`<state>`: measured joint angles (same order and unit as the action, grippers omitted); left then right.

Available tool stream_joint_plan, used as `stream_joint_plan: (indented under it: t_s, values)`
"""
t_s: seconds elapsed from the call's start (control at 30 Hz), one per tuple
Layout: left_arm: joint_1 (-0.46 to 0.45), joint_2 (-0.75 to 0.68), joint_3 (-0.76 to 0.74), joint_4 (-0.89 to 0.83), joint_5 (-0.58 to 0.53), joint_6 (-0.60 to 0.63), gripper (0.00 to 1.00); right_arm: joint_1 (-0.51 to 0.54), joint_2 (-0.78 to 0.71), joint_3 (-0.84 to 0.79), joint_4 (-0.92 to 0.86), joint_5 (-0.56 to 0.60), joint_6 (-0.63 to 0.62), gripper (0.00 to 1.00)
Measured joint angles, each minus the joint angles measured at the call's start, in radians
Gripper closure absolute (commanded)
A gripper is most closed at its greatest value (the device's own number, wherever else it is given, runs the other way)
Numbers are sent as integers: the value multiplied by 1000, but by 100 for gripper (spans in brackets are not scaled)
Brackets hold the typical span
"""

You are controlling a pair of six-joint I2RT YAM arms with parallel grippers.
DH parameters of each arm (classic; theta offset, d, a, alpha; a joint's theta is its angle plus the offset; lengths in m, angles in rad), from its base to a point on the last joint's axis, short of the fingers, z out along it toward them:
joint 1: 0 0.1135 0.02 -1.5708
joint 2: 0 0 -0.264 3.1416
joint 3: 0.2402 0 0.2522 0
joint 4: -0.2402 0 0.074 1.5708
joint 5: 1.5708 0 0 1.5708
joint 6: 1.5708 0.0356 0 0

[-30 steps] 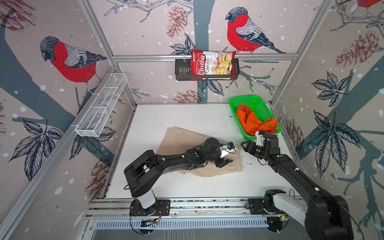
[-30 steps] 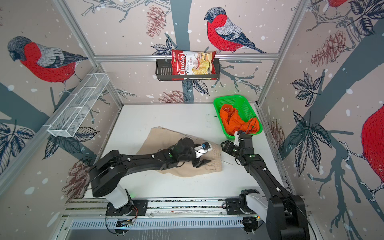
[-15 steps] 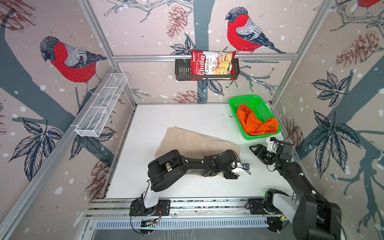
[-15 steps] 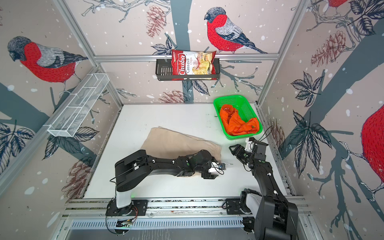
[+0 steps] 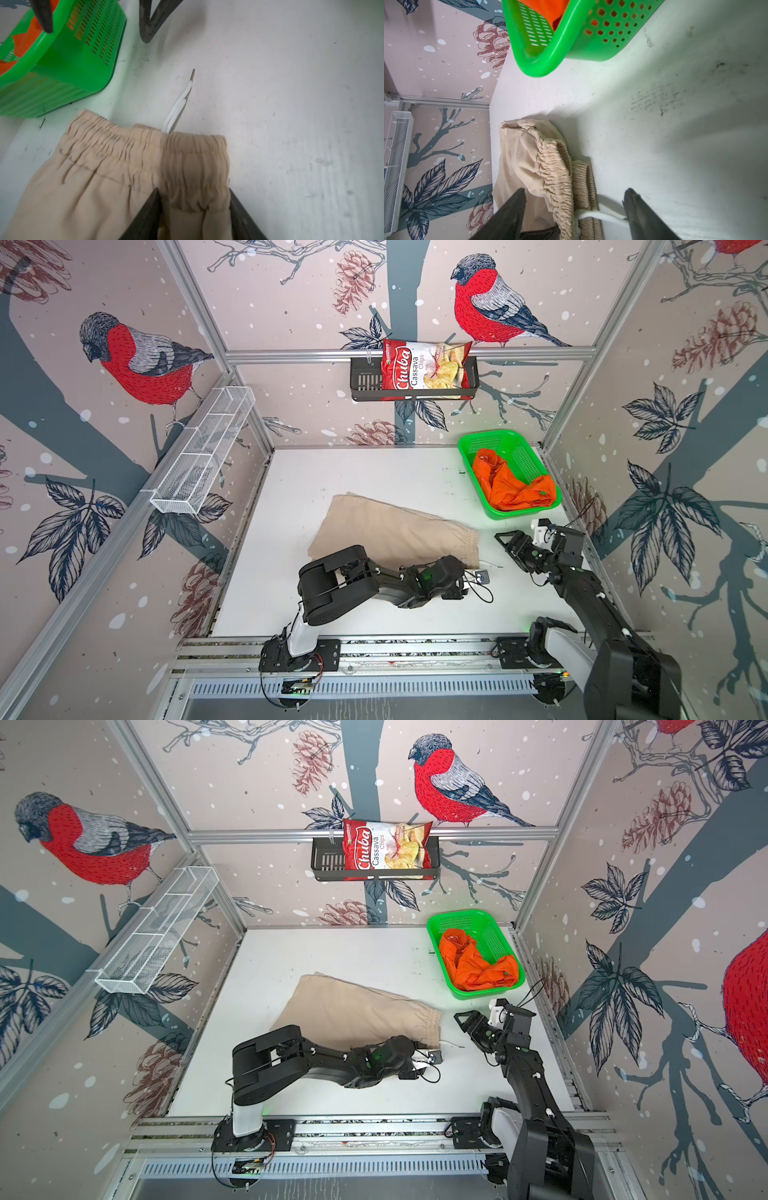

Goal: Fold and stack the shorts

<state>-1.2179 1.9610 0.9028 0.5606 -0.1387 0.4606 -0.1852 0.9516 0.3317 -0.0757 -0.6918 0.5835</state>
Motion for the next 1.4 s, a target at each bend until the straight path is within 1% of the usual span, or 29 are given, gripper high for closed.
stream_joint_plan:
  t_s: [0.03, 0.1, 0.17, 0.27, 0.33, 0.37, 0.47, 0.63, 0.73, 0.8, 0.87, 0.93, 1.07, 1.2, 1.23, 1.27, 1.4]
  values:
    - [-2, 0, -14, 24, -12, -1, 66, 2, -8, -10, 13, -3, 14, 22]
    - [-2, -2, -40, 75, -35, -2, 77, 2, -24, -28, 31, -11, 32, 21]
    - [-2, -16, -70, 127, -47, -10, 87, 6, -34, -45, 65, -21, 62, 20]
    - [-2, -47, -124, 217, -46, -18, 93, 29, -41, -73, 117, -43, 118, 18]
    - [-2, -64, -162, 283, -43, -34, 94, 65, -43, -99, 162, -58, 167, 17]
    - [-2, -69, -179, 313, -41, -42, 96, 88, -43, -114, 186, -68, 198, 15]
    - [-2, -72, -214, 387, -31, -58, 98, 159, -42, -153, 257, -78, 291, 14]
    - [-2, -70, -231, 460, -47, -72, 100, 235, -47, -182, 334, -80, 421, 12]
    - [-2, -63, -227, 480, -89, -73, 100, 239, -75, -172, 274, -57, 442, 12]
    - [-2, -56, -217, 482, -127, -74, 100, 239, -116, -126, 158, 6, 410, 12]
    - [-2, -51, -214, 490, -156, -76, 100, 235, -166, -100, 101, 47, 385, 12]
    - [-2, -49, -214, 495, -174, -77, 100, 235, -211, -102, 72, 67, 386, 12]
    - [-2, -45, -207, 500, -207, -80, 100, 282, -278, -126, 39, 85, 447, 12]
    - [-2, -37, -204, 504, -223, -88, 100, 378, -320, -145, 69, 109, 536, 12]
    - [-2, -35, -204, 504, -223, -88, 100, 397, -324, -155, 86, 112, 561, 9]
    - [-2, -34, -204, 504, -223, -88, 100, 417, -324, -166, 106, 115, 592, 1]
    - [-4, -29, -196, 503, -228, -87, 100, 454, -299, -187, 201, 143, 682, 1]
